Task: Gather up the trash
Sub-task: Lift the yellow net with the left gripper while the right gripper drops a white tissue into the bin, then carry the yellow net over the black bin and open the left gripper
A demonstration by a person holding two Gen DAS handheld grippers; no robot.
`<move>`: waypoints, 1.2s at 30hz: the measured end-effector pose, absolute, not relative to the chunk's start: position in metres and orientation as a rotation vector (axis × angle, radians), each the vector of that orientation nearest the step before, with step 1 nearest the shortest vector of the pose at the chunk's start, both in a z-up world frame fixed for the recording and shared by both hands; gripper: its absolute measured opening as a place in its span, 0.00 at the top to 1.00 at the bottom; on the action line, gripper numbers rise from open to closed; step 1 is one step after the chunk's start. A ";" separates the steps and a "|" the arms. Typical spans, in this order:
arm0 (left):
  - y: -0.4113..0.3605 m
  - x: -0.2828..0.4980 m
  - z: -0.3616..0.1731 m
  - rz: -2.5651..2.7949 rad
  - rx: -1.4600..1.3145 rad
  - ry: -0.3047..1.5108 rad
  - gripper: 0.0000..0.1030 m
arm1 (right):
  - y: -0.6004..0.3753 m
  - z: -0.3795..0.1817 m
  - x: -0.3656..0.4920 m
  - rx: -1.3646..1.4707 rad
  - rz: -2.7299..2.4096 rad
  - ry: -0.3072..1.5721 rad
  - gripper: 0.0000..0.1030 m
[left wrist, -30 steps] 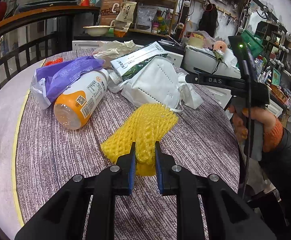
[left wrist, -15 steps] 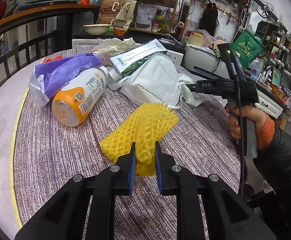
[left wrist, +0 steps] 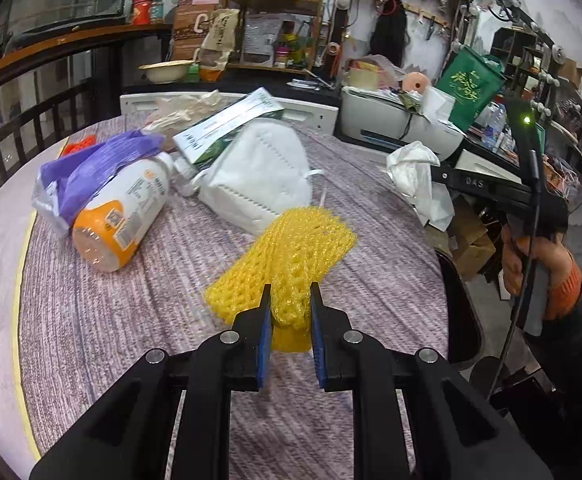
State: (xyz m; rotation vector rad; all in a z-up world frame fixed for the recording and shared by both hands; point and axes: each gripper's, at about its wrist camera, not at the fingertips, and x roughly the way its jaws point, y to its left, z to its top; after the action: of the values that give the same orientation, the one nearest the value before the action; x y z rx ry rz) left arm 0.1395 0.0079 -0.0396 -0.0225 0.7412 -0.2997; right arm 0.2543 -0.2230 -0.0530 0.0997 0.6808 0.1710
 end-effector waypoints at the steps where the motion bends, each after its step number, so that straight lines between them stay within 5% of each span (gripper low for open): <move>1: 0.002 0.140 -0.038 -0.312 -0.015 0.740 0.83 | -0.230 -0.053 0.248 0.103 0.164 0.680 0.93; 24: -0.148 0.157 -0.032 -0.572 0.059 0.775 0.83 | -0.364 -0.204 0.206 0.184 -0.177 0.942 0.91; 26: -0.160 0.157 -0.037 -0.590 0.069 0.794 0.83 | -0.369 -0.219 0.204 0.211 -0.188 0.971 0.80; 28: -0.174 0.157 -0.044 -0.605 0.085 0.814 0.83 | -0.373 -0.228 0.199 0.229 -0.207 0.979 0.46; 29: -0.182 0.157 -0.049 -0.614 0.093 0.828 0.83 | -0.377 -0.229 0.194 0.235 -0.227 0.966 0.40; 36: -0.220 0.161 -0.075 -0.669 0.119 0.914 0.83 | -0.394 -0.212 0.165 0.249 -0.312 0.875 0.31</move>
State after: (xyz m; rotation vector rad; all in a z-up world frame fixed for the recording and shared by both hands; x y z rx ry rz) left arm 0.1610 -0.2201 -0.0749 0.1185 0.9136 -0.6692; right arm 0.1655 -0.3944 -0.2124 0.2485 0.8751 -0.3124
